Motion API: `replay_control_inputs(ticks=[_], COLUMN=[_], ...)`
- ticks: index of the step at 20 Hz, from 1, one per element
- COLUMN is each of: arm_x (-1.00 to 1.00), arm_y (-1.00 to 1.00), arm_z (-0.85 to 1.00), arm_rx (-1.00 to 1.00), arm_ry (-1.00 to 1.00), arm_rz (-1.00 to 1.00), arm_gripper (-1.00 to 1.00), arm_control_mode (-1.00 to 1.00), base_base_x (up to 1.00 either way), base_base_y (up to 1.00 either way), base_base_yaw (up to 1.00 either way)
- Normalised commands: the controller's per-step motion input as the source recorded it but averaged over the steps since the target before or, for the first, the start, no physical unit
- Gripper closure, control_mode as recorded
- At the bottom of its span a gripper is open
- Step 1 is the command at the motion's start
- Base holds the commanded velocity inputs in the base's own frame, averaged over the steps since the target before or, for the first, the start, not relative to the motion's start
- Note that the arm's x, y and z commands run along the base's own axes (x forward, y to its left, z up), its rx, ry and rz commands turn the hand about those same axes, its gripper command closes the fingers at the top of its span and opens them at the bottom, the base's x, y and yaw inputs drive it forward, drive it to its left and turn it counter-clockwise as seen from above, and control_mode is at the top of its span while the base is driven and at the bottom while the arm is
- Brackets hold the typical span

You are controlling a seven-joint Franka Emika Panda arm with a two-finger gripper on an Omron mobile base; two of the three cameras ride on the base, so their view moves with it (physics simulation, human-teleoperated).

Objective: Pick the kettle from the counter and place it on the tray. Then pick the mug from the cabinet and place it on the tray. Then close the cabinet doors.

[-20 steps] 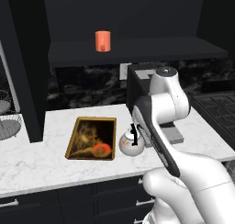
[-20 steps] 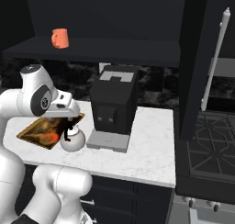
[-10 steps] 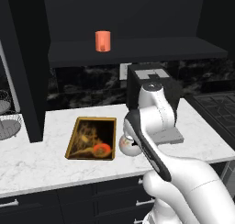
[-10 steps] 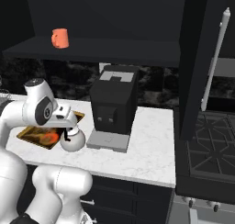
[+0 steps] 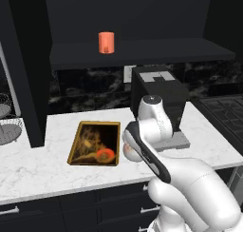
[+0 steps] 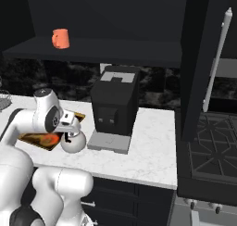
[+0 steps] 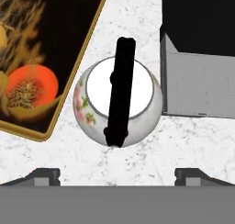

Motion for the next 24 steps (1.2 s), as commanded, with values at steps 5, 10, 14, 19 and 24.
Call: replay_control_inputs(ticks=[5, 10, 14, 19, 24], arm_x=[0.32, 0.28, 0.17, 0.07, -0.01], arm_y=[0.0, 0.0, 0.01, 0.01, 0.05], arm_z=[-0.24, -0.13, -0.11, -0.09, -0.05], arm_rx=[0.0, 0.0, 0.0, 0.0, 0.0], arm_ry=[0.0, 0.0, 0.0, 0.0, 0.0], arm_rz=[0.0, 0.0, 0.0, 0.0, 0.0], arm_gripper=[-1.0, -1.0, -1.0, -1.0, 1.0], arm_control_mode=[-1.0, -1.0, -1.0, -1.0, -1.0], base_base_x=[0.0, 0.0, 0.0, 0.0, 0.0], base_base_y=[0.0, 0.0, 0.0, 0.0, 0.0], base_base_yaw=[0.0, 0.0, 0.0, 0.0, 0.0])
